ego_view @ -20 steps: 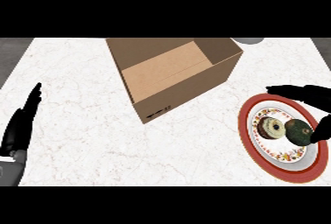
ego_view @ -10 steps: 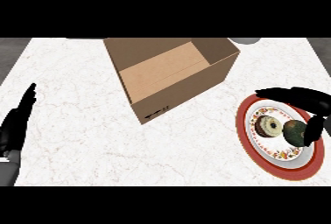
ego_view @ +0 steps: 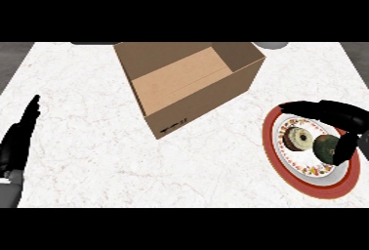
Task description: Pick the cupcake from the plate and place it in the cardboard box
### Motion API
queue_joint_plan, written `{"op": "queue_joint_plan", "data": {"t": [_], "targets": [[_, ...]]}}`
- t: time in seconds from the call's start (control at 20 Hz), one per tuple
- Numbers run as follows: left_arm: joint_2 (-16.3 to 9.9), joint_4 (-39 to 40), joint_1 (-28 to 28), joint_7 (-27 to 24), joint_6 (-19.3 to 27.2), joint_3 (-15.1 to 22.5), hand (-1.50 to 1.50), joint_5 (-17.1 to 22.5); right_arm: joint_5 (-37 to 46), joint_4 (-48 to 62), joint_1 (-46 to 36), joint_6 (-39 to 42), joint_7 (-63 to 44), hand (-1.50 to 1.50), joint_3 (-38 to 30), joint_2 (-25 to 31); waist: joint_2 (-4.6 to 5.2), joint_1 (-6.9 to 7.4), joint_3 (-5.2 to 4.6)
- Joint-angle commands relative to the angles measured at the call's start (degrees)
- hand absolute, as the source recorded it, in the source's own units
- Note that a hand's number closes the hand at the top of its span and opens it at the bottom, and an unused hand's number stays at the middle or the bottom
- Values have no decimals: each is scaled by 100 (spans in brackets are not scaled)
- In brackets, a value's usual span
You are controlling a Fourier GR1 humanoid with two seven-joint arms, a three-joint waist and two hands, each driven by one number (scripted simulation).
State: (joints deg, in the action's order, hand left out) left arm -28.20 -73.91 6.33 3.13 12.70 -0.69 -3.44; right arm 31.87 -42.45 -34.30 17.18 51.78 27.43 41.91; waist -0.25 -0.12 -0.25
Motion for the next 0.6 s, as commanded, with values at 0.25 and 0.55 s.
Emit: {"op": "queue_joint_plan", "data": {"t": [0.25,0.55], "targets": [[-8,-280,-345,-73,-250,-212,0,-40,275,-738,226,611,-281,-150,1,126,19,49,24],[465,-151,-84,-9,87,-55,0,-507,580,-920,555,604,-885,-150,-166,-163,27,25,24]]}}
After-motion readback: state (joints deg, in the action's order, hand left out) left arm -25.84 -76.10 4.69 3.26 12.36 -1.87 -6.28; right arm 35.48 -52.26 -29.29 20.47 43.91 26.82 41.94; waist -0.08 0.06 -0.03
